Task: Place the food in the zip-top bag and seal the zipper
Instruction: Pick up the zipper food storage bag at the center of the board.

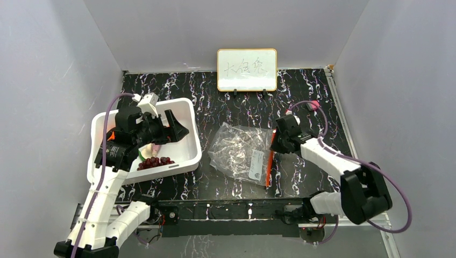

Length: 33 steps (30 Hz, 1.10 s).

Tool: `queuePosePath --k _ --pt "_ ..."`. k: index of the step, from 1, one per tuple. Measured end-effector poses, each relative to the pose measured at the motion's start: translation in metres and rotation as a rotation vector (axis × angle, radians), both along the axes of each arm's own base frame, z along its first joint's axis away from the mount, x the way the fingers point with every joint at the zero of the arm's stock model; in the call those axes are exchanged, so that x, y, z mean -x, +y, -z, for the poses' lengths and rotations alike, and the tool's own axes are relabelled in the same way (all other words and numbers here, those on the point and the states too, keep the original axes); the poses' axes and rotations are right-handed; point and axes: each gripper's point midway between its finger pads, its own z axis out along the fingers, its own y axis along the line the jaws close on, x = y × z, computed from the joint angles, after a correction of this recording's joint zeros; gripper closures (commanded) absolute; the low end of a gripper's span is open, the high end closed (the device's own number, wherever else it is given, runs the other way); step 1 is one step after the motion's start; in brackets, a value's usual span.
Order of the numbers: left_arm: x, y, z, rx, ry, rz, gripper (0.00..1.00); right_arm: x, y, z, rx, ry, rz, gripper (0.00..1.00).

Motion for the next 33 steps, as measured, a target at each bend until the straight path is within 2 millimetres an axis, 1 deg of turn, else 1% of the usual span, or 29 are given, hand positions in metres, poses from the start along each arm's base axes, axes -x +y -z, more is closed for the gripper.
queuePosePath --k 4,5,6,9,13,16,19,22,28,31,33 --pt "0.0 -0.006 -0.006 0.023 -0.024 0.034 0.22 0.0 0.013 -0.029 -0.093 -0.072 -0.032 1.0" --pt "-0.001 -0.007 -0.008 0.028 -0.031 0.037 0.22 0.002 0.02 -0.042 -0.141 -0.096 -0.047 1.0" --pt "-0.002 -0.008 -0.009 0.031 -0.035 0.038 0.22 0.002 0.02 -0.043 -0.146 -0.098 -0.049 1.0" --pt "-0.004 -0.01 -0.012 0.047 -0.044 0.043 0.22 0.004 0.033 -0.062 -0.231 -0.118 -0.06 1.0" --pt "-0.005 -0.018 -0.015 0.081 -0.039 0.072 0.22 0.007 0.051 -0.099 -0.372 -0.161 -0.079 1.0" --pt "-0.006 -0.025 -0.023 0.124 -0.052 0.096 0.23 0.01 0.065 -0.126 -0.483 -0.189 -0.096 1.0" --pt "-0.008 -0.03 -0.032 0.163 -0.074 0.107 0.24 0.011 0.076 -0.147 -0.573 -0.202 -0.107 1.0" --pt "-0.009 -0.036 -0.035 0.203 -0.079 0.117 0.26 0.012 0.083 -0.165 -0.645 -0.207 -0.109 1.0" --pt "-0.008 -0.046 -0.032 0.269 -0.05 0.138 0.27 0.008 0.092 -0.199 -0.731 -0.244 -0.121 1.0" --pt "-0.007 -0.051 -0.036 0.29 -0.057 0.152 0.3 0.006 0.097 -0.216 -0.772 -0.272 -0.13 1.0" --pt "-0.008 -0.054 -0.039 0.302 -0.063 0.159 0.31 0.006 0.1 -0.223 -0.795 -0.278 -0.131 1.0"
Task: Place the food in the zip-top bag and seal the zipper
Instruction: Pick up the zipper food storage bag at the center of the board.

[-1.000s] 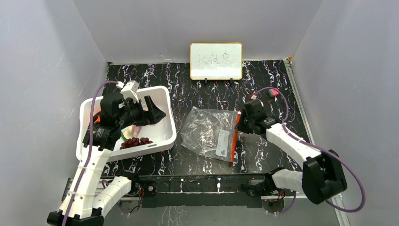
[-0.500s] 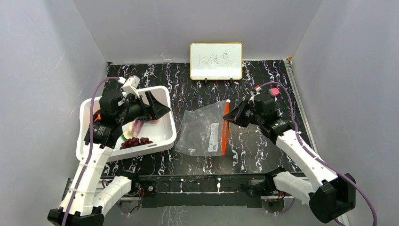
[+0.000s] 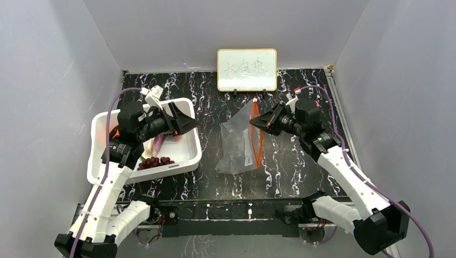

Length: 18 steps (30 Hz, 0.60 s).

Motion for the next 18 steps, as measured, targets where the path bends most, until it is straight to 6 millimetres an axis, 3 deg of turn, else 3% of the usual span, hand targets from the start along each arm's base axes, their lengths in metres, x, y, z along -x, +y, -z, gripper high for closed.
queuePosePath --k 4,9,18 --pt "-0.002 -0.009 -0.004 0.034 -0.005 0.02 0.32 -0.003 0.005 -0.009 -0.022 0.005 0.0 1.0" --pt "0.002 -0.028 0.007 0.055 0.035 0.074 0.35 -0.005 0.012 -0.026 -0.057 -0.015 -0.003 1.0" --pt "0.009 -0.077 0.017 0.06 0.055 0.197 0.3 -0.009 0.033 -0.019 -0.079 0.024 -0.018 1.0"
